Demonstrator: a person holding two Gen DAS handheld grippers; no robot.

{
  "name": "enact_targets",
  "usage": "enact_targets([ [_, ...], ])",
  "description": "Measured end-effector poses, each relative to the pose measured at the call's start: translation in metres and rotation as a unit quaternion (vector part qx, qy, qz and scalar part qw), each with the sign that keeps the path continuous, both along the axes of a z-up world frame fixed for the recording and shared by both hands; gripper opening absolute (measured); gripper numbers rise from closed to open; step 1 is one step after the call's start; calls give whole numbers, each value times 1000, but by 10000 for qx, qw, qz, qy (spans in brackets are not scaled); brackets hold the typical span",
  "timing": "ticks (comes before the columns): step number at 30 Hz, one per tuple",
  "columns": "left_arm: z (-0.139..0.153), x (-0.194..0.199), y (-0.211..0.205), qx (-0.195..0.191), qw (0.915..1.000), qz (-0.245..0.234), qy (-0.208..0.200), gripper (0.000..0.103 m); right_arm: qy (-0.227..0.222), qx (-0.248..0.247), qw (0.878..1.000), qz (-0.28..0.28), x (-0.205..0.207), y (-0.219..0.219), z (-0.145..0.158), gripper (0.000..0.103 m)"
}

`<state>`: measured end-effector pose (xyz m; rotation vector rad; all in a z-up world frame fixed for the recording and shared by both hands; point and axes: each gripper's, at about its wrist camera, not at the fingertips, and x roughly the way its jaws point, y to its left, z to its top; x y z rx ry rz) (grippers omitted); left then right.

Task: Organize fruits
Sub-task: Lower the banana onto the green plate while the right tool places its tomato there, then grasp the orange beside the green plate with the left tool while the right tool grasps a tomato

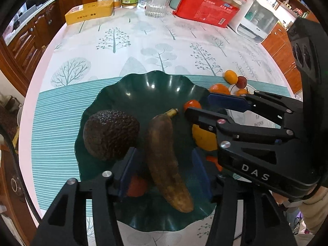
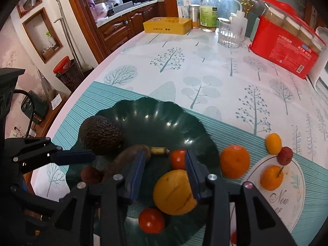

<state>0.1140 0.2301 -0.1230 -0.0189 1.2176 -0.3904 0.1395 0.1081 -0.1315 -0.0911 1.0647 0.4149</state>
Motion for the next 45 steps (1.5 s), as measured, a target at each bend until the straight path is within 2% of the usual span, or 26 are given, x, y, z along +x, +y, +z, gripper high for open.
enact_targets([
  [4, 7, -4, -2, 4, 10000, -11, -87, 61, -58, 76, 9999, -68, -6, -7, 8, 41],
  [6, 10, -6, -4, 35, 9999, -1, -167, 68, -91, 112, 9998, -125, -10, -11, 13, 41],
  [9, 15, -10, -6, 72, 9996, 5, -262, 74, -105, 160, 9996, -198, -16, -17, 17, 41],
  [16, 28, -21, -22, 101, 9989, -252, -389, 76, -181, 206, 9986, -460, -33, -37, 29, 41],
  [25, 65, -29, -61, 91, 9932, -852, -794, 80, -365, 83, 9918, -1219, -62, -92, 60, 41],
  [30, 94, -18, -76, 54, 9880, -1038, -1147, 86, -536, -70, 9866, -1540, -77, -124, 81, 41],
  [34, 103, 1, -93, 237, 9829, -1257, -1326, 86, -603, -79, 9825, -1760, -84, -148, 92, 41],
  [39, 93, 25, -117, 610, 9768, -1567, -1328, 86, -598, -10, 9808, -1856, -85, -170, 90, 41],
  [45, 52, 51, -141, 926, 9737, -1879, -898, 86, -444, -76, 9846, -1690, -84, -169, 61, 41],
])
